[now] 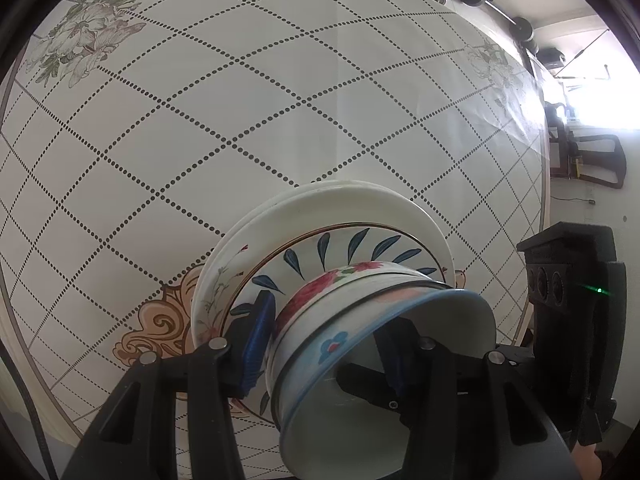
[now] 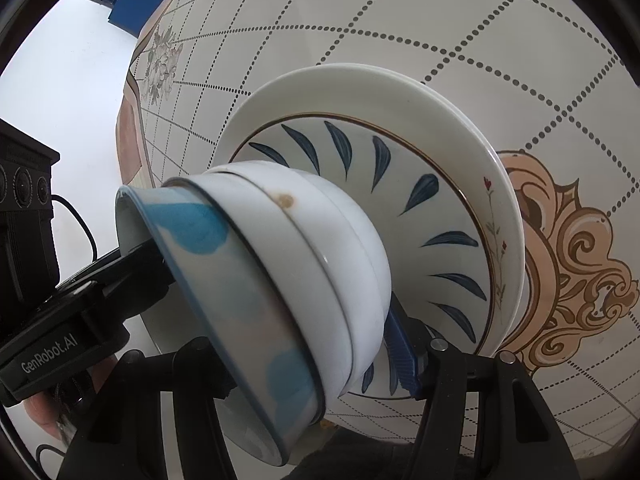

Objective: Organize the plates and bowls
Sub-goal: 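Lower the bowl stack onto the blue-leaf plate stack, then open both grippers and raise them off the bowls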

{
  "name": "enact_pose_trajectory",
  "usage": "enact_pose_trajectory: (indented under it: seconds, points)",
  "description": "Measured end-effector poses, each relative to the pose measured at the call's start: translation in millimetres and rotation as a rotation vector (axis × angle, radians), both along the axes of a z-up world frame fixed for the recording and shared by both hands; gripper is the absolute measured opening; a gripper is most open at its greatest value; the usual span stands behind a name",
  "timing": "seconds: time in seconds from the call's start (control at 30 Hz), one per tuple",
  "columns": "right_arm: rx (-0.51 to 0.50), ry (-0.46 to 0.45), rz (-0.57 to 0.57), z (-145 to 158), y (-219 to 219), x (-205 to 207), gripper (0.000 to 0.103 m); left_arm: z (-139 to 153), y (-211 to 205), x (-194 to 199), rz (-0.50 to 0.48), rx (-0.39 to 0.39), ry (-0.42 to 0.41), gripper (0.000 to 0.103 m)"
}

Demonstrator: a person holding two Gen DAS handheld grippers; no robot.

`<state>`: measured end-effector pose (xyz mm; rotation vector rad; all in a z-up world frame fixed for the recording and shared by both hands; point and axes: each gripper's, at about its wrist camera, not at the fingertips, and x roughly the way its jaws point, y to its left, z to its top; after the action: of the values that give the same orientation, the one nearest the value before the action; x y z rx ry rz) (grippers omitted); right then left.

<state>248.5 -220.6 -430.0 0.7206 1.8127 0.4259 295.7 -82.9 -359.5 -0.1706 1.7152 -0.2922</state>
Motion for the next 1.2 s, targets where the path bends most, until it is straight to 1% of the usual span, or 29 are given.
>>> enact_pose_trajectory:
  seconds: [0.23,0.53,0.73,0.83,0.9,0.97,1.03,1.07,1.2]
  points:
    - [0.01,0.012,-0.005,-3,-1,0,0.063,0,3,1,0.014,-0.009,0.006,0.044]
    - [0.018,0.03,-0.013,-5,-4,2,0.063,1,2,0,0.016,0.005,0.006,0.044]
    - [0.014,0.034,-0.002,-2,-5,0,0.063,2,6,-2,0.039,0.024,0.026,0.045]
    - [0.01,0.032,0.002,4,-5,-4,0.063,10,10,-5,0.05,0.053,0.006,0.045]
    - [-0.002,0.018,0.013,11,-5,-7,0.063,18,14,-8,0.063,0.063,-0.015,0.047]
    - [-0.021,-0.006,0.03,21,-3,-10,0.066,30,18,-12,0.066,0.087,-0.05,0.047]
    - [-0.061,-0.042,0.056,34,-1,-14,0.067,43,22,-17,0.065,0.115,-0.082,0.047]
    - [-0.081,-0.059,0.066,41,0,-16,0.07,49,25,-20,0.067,0.131,-0.1,0.047]
    - [-0.205,-0.145,0.097,71,3,-28,0.074,77,40,-40,0.098,0.176,-0.178,0.047]
